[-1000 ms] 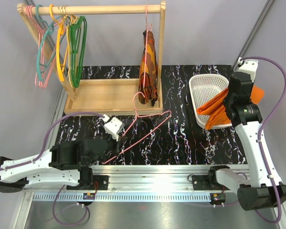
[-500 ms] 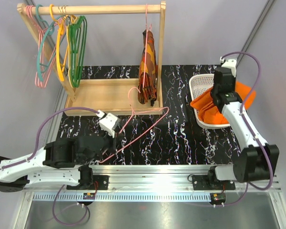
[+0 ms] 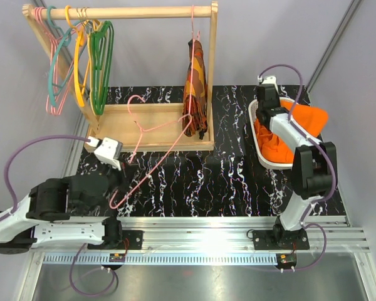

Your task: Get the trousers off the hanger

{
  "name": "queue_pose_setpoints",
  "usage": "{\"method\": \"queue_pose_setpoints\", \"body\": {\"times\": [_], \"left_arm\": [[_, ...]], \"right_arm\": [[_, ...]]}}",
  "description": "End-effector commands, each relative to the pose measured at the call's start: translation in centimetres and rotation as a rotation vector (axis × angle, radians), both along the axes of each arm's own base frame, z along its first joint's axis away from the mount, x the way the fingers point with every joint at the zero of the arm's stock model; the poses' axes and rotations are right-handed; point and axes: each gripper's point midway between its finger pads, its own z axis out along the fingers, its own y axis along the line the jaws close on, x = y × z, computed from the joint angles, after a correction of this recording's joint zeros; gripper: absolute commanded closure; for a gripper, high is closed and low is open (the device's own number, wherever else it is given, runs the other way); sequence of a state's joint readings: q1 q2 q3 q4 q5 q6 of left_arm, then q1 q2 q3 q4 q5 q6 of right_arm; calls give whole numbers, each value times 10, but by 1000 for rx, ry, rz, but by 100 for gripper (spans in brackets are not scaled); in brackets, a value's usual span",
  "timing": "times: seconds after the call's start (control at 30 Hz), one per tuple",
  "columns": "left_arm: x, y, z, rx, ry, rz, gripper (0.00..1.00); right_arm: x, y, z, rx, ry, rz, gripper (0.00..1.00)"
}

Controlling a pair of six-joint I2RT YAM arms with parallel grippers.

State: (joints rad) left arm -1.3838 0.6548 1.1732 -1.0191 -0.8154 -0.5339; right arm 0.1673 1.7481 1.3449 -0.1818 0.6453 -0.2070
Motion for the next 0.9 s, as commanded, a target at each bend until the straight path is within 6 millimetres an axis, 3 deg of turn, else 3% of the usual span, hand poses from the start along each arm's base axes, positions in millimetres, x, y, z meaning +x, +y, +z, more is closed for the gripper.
{"method": "queue_pose_setpoints", "body": {"times": [0.0,0.07,0.27,0.47,0.6,0.73,0.87], "left_arm": [[9,22,29,-80,-51,104,100],[11,25,34,-75,-62,113,100],[21,57,47,-74,-105,269,100],[32,76,62,-76,-165,426,100],[38,64,70,-25,-202,441,100],[44,54,82,11,-233,469,100],[52,42,91,22,-248,459,100]], "right_arm": [[14,38,-27,49,103,149,100],[17,52,-48,98,160,217,100],[18,90,-76,225,231,405,100],[21,100,-102,399,280,438,100],[25,99,-113,422,327,405,99],[30,98,-102,453,284,371,73],[32,104,-96,610,306,382,54]]}}
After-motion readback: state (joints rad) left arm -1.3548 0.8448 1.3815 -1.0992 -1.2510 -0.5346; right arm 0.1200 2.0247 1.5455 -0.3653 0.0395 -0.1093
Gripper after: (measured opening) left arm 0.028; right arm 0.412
